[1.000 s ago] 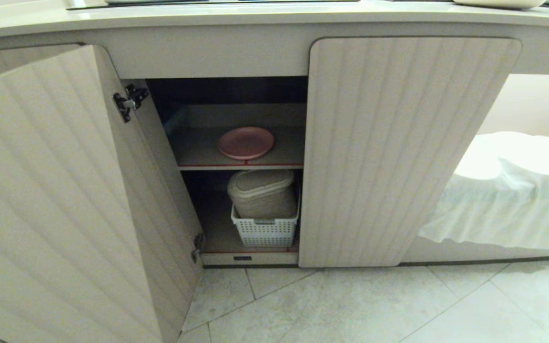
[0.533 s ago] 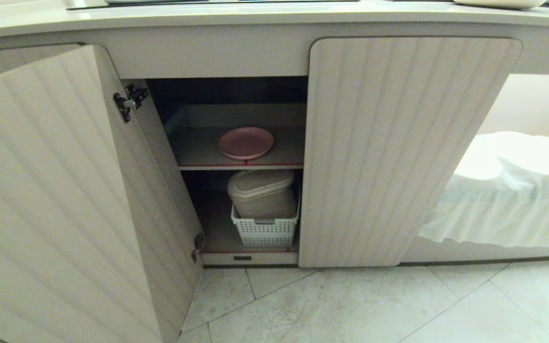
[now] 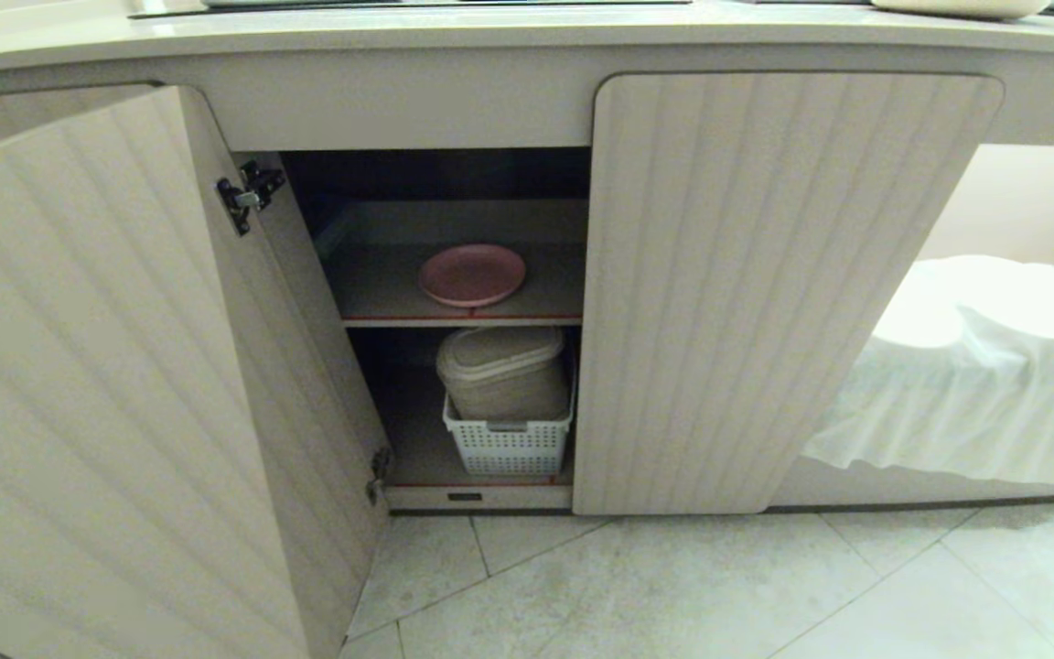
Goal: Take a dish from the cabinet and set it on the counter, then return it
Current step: Take the plate from the cabinet
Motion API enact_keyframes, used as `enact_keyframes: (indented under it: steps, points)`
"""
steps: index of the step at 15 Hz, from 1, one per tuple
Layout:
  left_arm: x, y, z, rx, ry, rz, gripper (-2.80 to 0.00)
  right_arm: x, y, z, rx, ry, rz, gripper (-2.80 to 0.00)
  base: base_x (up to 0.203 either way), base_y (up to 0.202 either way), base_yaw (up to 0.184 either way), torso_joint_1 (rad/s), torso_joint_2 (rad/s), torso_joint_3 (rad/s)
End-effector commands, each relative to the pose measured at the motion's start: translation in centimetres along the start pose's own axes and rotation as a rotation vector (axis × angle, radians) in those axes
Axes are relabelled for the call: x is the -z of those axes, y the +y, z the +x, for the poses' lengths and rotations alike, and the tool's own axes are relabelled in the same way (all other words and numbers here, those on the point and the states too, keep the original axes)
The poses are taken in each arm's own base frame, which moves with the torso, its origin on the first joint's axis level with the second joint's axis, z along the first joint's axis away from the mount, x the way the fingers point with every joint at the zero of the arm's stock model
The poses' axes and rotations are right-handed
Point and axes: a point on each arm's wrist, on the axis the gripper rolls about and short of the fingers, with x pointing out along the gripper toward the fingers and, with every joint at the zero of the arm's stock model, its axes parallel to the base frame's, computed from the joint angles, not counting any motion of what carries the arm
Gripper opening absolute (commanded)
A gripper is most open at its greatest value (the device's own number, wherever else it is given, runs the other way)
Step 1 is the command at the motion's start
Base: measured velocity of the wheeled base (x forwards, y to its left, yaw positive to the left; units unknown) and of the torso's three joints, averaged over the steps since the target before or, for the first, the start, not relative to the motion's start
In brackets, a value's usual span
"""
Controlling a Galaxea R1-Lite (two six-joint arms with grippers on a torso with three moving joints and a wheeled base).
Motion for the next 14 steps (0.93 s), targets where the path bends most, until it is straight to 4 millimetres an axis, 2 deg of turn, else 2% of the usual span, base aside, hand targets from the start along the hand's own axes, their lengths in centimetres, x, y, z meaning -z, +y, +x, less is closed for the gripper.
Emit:
enact_keyframes:
  steps: [1,12,14]
  points:
    - [0.00,0.00,0.00,-0.002,-0.001,-0.001,-2.80,0.00,0.00,0.00,-0.001,0.000,0.000,-2.80,0.002,-0.077,0.008,0.005,0.00,0.000]
    - [-0.02,0.00,0.00,-0.003,-0.002,-0.001,-2.80,0.00,0.00,0.00,-0.001,0.000,0.000,-2.80,0.000,-0.186,0.002,0.001,0.00,0.004]
    - [-0.02,0.00,0.00,-0.003,-0.002,-0.001,-2.80,0.00,0.00,0.00,-0.001,0.000,0.000,-2.80,0.000,-0.052,0.003,0.001,0.00,0.001]
